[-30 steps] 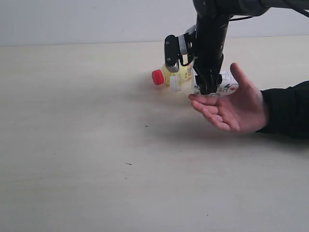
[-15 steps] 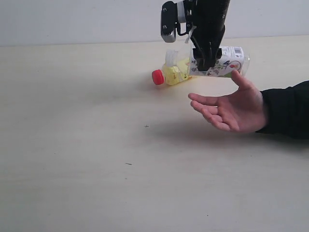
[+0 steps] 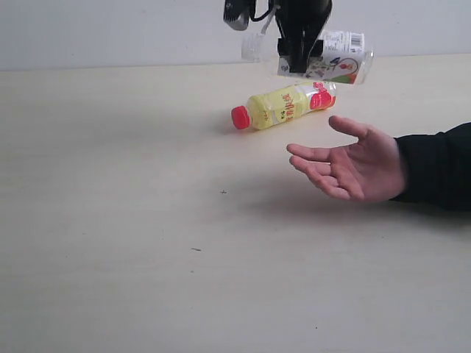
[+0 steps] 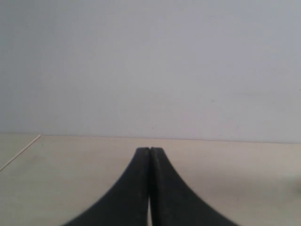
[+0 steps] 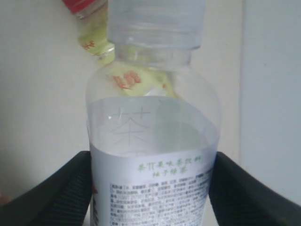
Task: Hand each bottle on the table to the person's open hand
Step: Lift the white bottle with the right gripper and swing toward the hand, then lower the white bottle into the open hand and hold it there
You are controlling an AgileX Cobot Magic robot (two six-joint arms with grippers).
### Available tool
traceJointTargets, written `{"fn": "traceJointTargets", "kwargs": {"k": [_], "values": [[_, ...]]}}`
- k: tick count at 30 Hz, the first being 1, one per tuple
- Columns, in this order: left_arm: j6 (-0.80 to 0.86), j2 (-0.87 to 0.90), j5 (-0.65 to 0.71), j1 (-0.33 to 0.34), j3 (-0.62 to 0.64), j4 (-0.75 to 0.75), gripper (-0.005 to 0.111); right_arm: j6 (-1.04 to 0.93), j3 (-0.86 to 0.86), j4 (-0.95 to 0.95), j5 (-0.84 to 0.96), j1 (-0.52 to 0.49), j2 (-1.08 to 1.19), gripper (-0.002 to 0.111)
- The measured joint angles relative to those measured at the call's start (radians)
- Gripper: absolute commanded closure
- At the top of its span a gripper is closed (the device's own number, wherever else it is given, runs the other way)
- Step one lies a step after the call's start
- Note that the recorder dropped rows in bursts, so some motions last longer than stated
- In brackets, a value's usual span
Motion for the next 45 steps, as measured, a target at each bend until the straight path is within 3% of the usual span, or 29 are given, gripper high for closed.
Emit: {"fn": "traceJointTargets", "kwargs": {"k": [16, 34, 45], "values": [[0.0, 0.0, 0.0, 0.0, 0.0, 0.0, 0.107, 0.5, -0.003, -0.01, 0.002, 0.0, -0.145, 0.108], [0.0, 0.0, 0.0, 0.0, 0.0, 0.0, 0.107, 0.668, 0.448, 0.118, 0.006, -0.054, -0.458, 0.108], [0.0, 0.0, 0.0, 0.0, 0.0, 0.0, 0.107, 0.762, 0.623, 0.238, 0.008, -0.054, -0.494, 0.108]]}}
